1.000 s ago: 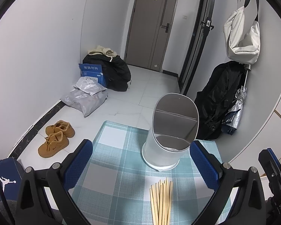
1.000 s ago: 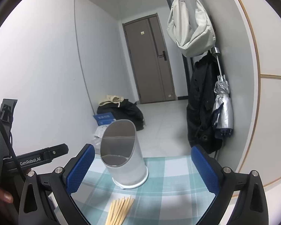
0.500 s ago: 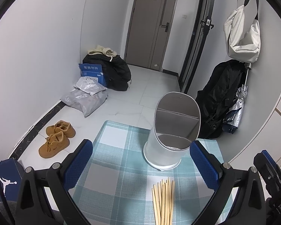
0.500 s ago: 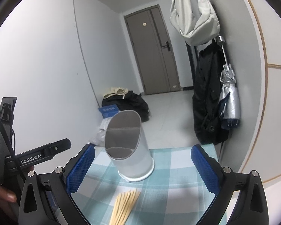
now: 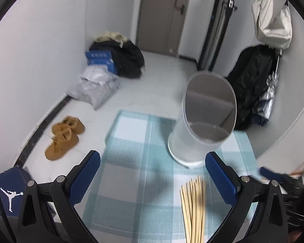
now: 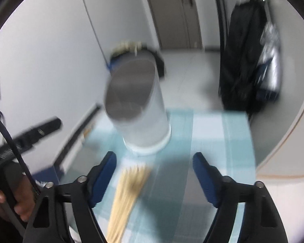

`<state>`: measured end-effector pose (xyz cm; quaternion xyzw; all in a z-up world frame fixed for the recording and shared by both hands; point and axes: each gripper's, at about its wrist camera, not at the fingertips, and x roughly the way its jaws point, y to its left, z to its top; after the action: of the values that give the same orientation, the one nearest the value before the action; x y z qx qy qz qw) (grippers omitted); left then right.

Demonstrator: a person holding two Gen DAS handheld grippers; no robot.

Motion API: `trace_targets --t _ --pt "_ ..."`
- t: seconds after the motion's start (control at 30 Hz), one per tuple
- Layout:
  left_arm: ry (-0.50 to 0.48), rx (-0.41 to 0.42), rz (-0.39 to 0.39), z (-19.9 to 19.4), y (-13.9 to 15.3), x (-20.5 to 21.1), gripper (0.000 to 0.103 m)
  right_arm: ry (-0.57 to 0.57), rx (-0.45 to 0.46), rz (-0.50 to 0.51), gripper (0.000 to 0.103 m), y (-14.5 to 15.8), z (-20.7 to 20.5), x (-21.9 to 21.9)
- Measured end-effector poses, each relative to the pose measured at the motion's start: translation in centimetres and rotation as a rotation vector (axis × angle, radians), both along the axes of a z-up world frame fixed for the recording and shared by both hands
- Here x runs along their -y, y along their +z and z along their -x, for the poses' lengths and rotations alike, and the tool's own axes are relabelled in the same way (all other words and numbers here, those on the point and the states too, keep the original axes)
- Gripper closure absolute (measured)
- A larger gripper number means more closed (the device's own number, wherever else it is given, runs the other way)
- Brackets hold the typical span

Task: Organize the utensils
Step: 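Lower the right gripper onto the chopsticks and pinch one chopstick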

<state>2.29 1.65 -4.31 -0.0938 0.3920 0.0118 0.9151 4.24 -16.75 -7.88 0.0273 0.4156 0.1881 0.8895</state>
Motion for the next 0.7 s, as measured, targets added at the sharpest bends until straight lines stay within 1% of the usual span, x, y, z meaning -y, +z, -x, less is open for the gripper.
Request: trace_targets --t 0.03,0.07,0.1,0.13,0.17,0.2,0.23,0.37,0.43,0.47,0.5,0.53,0.57,0.63,0.7 --pt "-0.007 -0.016 0.009 -0.2 -0.3 -0.1 0.001 0.012 -0.059 0.004 0.037 -1.1 -0.7 -0.3" --pt "-0.008 -0.029 0.014 -0.4 -0.6 -0.3 0.001 0.018 -0.113 0.015 0.040 -2.2 -1.2 -0.6" --pt "-0.008 -0.038 0.014 -0.5 -0.8 -0.4 0.001 0.024 -0.181 0.028 0.049 -3.7 -1.9 -1.0" --pt "-0.011 -0.044 0.008 -0.7 -0.9 -0.5 0.001 0.028 -0.219 0.019 0.059 -4.8 -2.3 -1.2" --pt "-0.013 -0.051 -0.001 -0.8 -1.1 -0.6 0.001 0.029 -0.253 0.016 0.062 -5.7 -2.7 -1.4" --pt "-0.009 -0.056 -0.011 -0.9 -1.2 -0.8 0.001 0.028 -0.279 0.028 0.062 -6.6 -3.0 -1.7" --pt "-0.003 -0.061 -0.016 -1.0 -1.4 -1.1 0.001 0.022 -0.306 0.047 0.065 -7.4 -3.4 -1.8" --pt "0.026 -0.097 0.000 -1.6 -2.2 -2.8 0.001 0.011 -0.343 0.089 0.067 -9.1 -4.4 -2.7" --pt "0.043 -0.115 0.015 -1.9 -2.7 -3.8 0.001 0.015 -0.346 0.110 0.079 -9.5 -4.7 -3.3" --pt "0.055 -0.126 0.026 -2.0 -2.9 -4.2 0.001 0.018 -0.342 0.125 0.080 -9.6 -4.8 -3.6" --pt "0.066 -0.134 0.041 -2.2 -3.1 -4.6 0.001 0.018 -0.328 0.160 0.080 -9.7 -4.7 -4.1" --pt "0.078 -0.143 0.058 -2.4 -3.3 -5.1 0.001 0.022 -0.322 0.190 0.080 -9.3 -4.7 -4.5" --pt "0.087 -0.150 0.068 -2.6 -3.5 -5.4 0.001 0.029 -0.319 0.208 0.080 -9.3 -4.7 -4.9" --pt "0.107 -0.167 0.088 -2.8 -3.8 -6.2 0.001 0.046 -0.340 0.214 0.081 -9.5 -4.8 -5.4" --pt "0.126 -0.182 0.109 -2.8 -4.1 -6.7 0.001 0.058 -0.325 0.261 0.081 -9.4 -4.7 -6.1"
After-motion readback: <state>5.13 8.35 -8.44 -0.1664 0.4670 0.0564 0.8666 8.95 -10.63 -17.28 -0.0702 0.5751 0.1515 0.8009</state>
